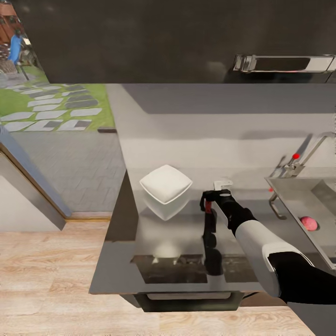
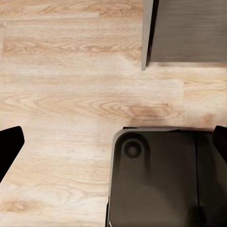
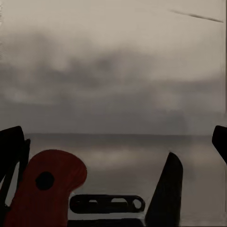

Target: In the kitchen, take the Vidalia onion out of the sink, dice it on the chopping board with the paring knife, put the diced onion into the bowl on the countertop, then place both the paring knife and the chopping board into the sink.

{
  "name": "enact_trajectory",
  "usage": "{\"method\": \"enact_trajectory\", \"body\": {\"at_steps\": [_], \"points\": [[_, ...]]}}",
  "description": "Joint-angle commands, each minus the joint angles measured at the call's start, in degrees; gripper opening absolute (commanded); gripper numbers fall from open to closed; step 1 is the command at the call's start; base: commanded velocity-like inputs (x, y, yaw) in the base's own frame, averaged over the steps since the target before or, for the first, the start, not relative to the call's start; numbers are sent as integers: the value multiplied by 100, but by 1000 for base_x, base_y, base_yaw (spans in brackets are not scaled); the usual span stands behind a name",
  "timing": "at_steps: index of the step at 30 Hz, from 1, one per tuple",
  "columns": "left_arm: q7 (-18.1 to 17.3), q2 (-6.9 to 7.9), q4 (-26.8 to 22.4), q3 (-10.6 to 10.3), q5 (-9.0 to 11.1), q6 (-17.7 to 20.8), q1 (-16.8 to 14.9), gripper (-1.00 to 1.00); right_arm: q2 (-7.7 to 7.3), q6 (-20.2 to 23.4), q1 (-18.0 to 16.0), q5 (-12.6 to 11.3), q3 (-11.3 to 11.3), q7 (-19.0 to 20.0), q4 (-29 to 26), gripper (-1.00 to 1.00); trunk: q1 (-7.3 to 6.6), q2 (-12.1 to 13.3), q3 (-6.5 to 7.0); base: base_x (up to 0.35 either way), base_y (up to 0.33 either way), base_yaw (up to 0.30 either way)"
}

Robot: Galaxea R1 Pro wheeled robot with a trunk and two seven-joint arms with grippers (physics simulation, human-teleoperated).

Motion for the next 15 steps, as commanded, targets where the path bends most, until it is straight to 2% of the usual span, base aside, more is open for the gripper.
{"method": "enact_trajectory", "body": {"at_steps": [1,5,9,15], "points": [[27,3,-6,-15,14,-7,1,100,-3,49,-3,23,38,-28,-8,100,2,-11,-9,-193,1,0],[27,3,-3,-15,14,-7,1,100,-2,49,-3,23,38,-28,-8,100,2,-11,-9,-222,-13,0],[27,3,18,-14,12,-6,1,100,-5,49,-3,23,38,-28,-8,100,2,-11,-9,-101,-39,0],[19,-28,45,-15,6,-14,1,100,-1,49,-3,23,38,-28,-8,100,2,-11,-9,-178,-157,0]]}}
